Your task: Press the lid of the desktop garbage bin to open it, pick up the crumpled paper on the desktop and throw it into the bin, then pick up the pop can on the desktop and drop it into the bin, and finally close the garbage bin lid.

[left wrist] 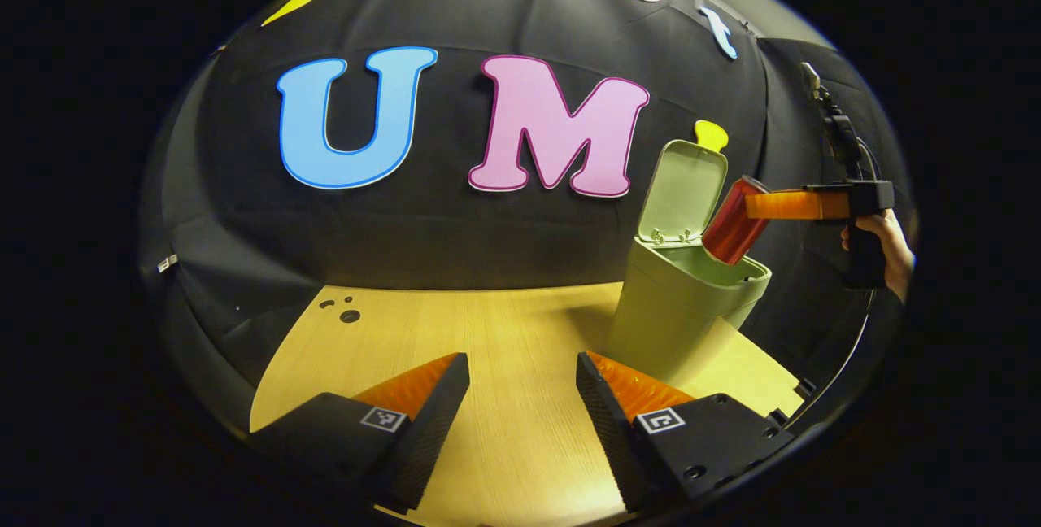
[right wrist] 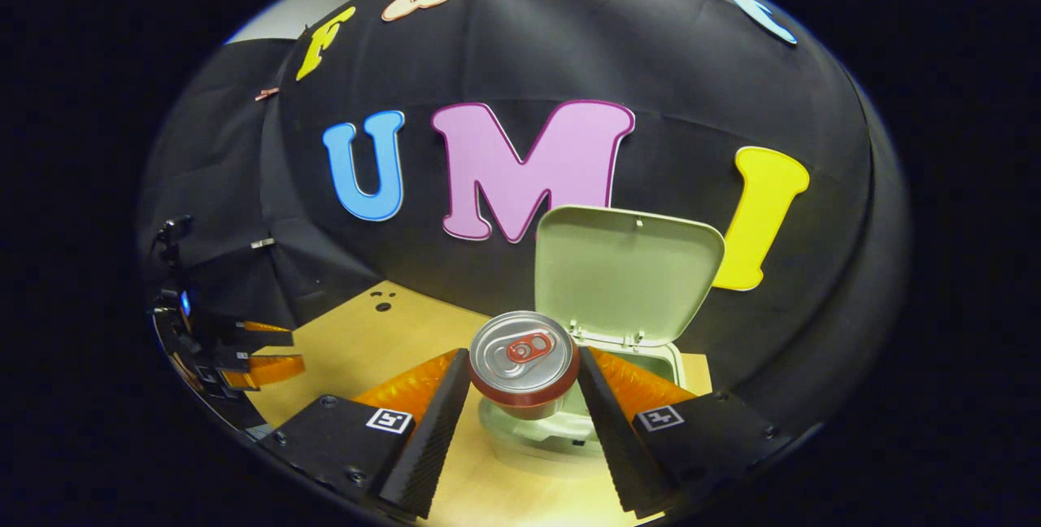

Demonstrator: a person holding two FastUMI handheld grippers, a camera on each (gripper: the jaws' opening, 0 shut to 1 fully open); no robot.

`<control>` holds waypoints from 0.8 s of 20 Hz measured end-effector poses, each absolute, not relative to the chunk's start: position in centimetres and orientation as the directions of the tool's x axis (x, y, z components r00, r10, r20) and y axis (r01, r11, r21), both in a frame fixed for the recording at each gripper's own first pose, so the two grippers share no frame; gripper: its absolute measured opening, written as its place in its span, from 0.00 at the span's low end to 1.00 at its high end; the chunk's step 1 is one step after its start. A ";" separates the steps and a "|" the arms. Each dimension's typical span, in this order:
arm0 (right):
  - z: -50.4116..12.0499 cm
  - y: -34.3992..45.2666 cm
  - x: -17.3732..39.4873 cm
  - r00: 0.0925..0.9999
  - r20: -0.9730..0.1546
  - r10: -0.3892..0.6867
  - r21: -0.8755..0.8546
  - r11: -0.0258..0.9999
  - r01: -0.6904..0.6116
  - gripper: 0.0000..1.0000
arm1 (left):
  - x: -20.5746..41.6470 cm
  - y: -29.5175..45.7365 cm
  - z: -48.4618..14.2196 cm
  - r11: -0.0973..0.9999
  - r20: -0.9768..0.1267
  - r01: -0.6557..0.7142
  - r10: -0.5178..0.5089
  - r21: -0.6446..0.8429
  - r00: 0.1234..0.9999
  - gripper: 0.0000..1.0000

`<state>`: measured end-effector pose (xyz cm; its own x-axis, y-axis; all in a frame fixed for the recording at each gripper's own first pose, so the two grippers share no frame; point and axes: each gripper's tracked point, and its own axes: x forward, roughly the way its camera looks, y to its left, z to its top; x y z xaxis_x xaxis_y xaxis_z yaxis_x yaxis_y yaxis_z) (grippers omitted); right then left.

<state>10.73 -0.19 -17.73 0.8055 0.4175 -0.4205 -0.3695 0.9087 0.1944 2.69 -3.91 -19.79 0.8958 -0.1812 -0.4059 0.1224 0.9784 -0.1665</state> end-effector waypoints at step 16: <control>-27.5 0.5 11.8 0.694 -0.594 0.406 0.242 0.913 -0.327 0.85 | 1.7 -3.8 -20.1 0.983 -0.432 0.066 -0.134 -0.170 0.892 0.87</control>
<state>11.78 0.47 -27.55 0.6942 0.4064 -0.5941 -0.3274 0.9133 0.2422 1.71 -3.83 -20.14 0.8918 -0.1339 -0.4322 0.0655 0.9833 -0.1695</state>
